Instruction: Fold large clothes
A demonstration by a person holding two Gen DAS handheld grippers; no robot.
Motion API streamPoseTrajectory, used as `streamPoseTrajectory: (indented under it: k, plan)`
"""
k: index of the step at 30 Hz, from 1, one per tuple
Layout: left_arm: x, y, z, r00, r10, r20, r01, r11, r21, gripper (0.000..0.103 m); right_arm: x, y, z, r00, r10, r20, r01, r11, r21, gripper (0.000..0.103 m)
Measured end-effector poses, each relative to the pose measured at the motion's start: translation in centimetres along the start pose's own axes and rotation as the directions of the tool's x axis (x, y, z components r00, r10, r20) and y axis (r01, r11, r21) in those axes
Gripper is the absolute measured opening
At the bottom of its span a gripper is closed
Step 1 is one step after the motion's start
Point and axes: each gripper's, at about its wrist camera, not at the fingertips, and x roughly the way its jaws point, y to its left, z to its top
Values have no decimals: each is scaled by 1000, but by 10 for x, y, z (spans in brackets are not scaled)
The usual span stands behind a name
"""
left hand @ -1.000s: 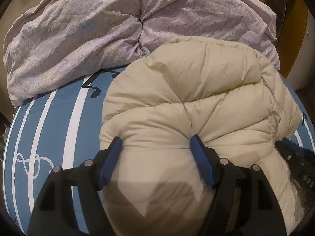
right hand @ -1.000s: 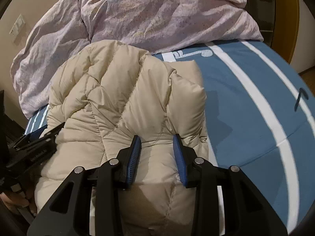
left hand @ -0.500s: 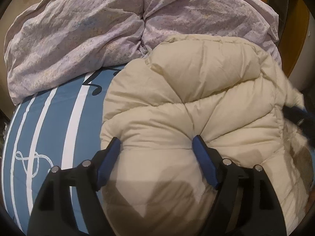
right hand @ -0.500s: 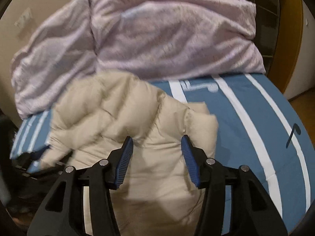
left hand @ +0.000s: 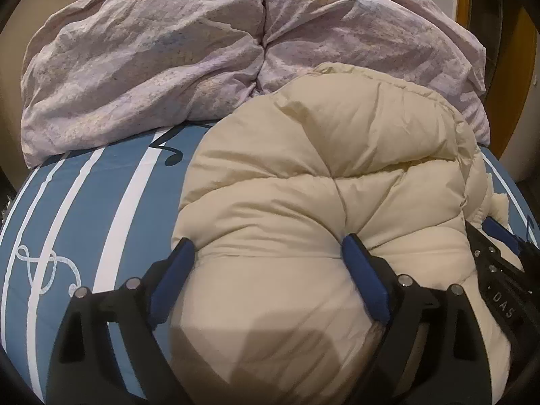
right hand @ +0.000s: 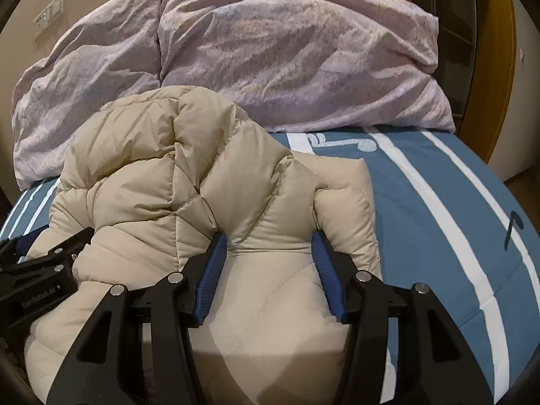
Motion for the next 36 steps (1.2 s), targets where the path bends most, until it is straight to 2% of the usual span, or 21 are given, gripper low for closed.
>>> streamPoseTrajectory:
  k: [11,36]
  plan:
    - [10,5,-5,1000,10,9,-9,999,-52,98,6,8,1,999,-42,-33,41,999,-31,56]
    - [13,6,-6,1000,22,7,-21,998,-66,101,7,8,1,998,-42,-39,40,999,-34,56]
